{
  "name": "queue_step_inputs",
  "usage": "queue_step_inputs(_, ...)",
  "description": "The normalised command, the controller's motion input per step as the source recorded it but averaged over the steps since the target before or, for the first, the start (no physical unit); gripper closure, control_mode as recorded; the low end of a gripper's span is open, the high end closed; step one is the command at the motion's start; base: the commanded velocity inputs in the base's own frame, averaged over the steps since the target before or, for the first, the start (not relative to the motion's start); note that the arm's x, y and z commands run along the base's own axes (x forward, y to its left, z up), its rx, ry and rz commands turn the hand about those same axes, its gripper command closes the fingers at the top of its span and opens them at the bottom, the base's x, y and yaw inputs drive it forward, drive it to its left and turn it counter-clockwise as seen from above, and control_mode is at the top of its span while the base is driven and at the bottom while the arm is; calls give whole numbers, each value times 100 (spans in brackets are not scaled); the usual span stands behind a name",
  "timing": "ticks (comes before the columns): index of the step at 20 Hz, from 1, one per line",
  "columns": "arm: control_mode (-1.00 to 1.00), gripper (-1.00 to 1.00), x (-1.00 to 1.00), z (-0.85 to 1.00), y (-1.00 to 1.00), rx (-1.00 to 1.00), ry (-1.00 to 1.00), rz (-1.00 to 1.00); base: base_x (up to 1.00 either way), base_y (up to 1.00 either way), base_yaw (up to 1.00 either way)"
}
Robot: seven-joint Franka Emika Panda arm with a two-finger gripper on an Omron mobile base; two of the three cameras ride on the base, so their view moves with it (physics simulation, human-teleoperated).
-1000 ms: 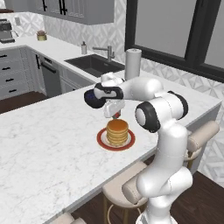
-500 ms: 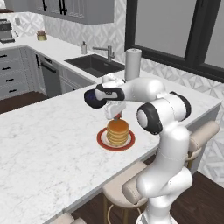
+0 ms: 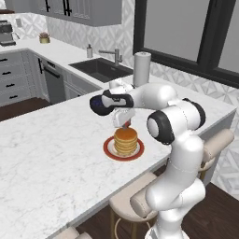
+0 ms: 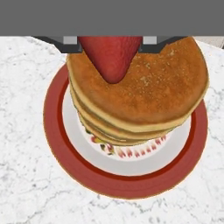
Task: Take the strawberry from the fridge and place it on top of the pancake, located on the dining counter.
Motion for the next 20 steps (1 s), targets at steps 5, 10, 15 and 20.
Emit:
queue_step_inputs(5, -100, 100, -42, 0, -3, 0, 0, 1, 0, 0, 0)
queue_step_inputs(10, -100, 100, -40, 0, 0, 0, 0, 2, 0, 0, 0)
queue_step_inputs(15, -100, -100, 16, -8, 0, -2, 0, 4, 0, 0, 0)
queue_step_inputs(20, -100, -100, 14, 1, 0, 0, 0, 11, 0, 0, 0)
